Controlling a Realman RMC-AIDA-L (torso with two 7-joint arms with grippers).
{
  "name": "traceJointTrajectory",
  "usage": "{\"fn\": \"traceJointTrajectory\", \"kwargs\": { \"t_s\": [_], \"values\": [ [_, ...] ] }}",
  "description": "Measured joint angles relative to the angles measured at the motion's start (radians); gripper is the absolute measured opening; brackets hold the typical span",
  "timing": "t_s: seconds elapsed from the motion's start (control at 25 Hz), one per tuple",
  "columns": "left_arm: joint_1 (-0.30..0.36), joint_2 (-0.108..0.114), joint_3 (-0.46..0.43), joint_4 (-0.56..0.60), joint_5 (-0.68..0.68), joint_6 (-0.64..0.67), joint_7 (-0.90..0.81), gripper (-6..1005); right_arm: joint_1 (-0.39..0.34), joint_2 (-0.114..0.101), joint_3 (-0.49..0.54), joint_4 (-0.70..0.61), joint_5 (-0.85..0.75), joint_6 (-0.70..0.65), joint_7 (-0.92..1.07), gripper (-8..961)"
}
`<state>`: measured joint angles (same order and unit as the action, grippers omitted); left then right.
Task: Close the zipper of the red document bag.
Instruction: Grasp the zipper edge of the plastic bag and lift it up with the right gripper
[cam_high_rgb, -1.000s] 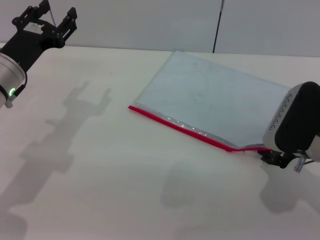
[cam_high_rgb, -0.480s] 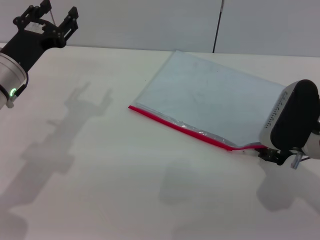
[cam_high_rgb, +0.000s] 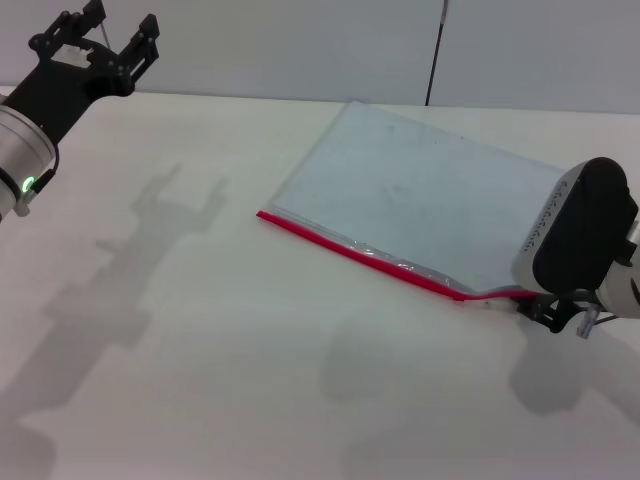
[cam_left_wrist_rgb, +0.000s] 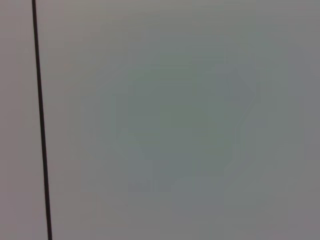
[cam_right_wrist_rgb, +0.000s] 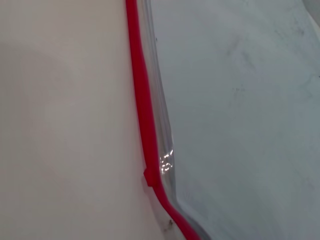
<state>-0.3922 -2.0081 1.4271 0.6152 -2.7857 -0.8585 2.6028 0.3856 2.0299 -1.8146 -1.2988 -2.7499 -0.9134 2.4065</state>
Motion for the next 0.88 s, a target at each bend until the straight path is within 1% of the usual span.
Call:
{"fn": "traceJointTrajectory", "kwargs": {
  "t_s": [0.08, 0.32, 0.52, 0.72, 0.76, 0.88],
  "values": [
    [0.000, 0.000, 0.001, 0.000, 0.000, 0.001, -0.001, 663, 0.000, 0.000, 0.000, -0.001, 0.000, 0.000, 0.004, 482],
    [0.000, 0.000, 0.003, 0.000, 0.000, 0.000, 0.003, 662, 0.001, -0.001, 0.003, -0.011, 0.003, -0.001, 0.006, 375],
    [0.000, 0.000, 0.002, 0.000, 0.001, 0.000, 0.005, 661, 0.002, -0.001, 0.002, -0.018, 0.019, 0.000, 0.006, 212],
    [0.000, 0.001, 0.002, 0.003, 0.023, 0.001, -0.021, 659, -0.001, -0.002, 0.007, -0.045, 0.027, -0.002, 0.006, 152],
    [0.000, 0.002, 0.003, 0.011, 0.030, 0.001, -0.037, 659, -0.006, -0.002, 0.007, -0.057, 0.027, -0.003, 0.006, 144],
    [0.013, 0.009, 0.005, 0.102, 0.124, 0.045, -0.152, 658, -0.032, -0.001, 0.007, -0.117, 0.027, -0.010, 0.006, 121]
  ]
}}
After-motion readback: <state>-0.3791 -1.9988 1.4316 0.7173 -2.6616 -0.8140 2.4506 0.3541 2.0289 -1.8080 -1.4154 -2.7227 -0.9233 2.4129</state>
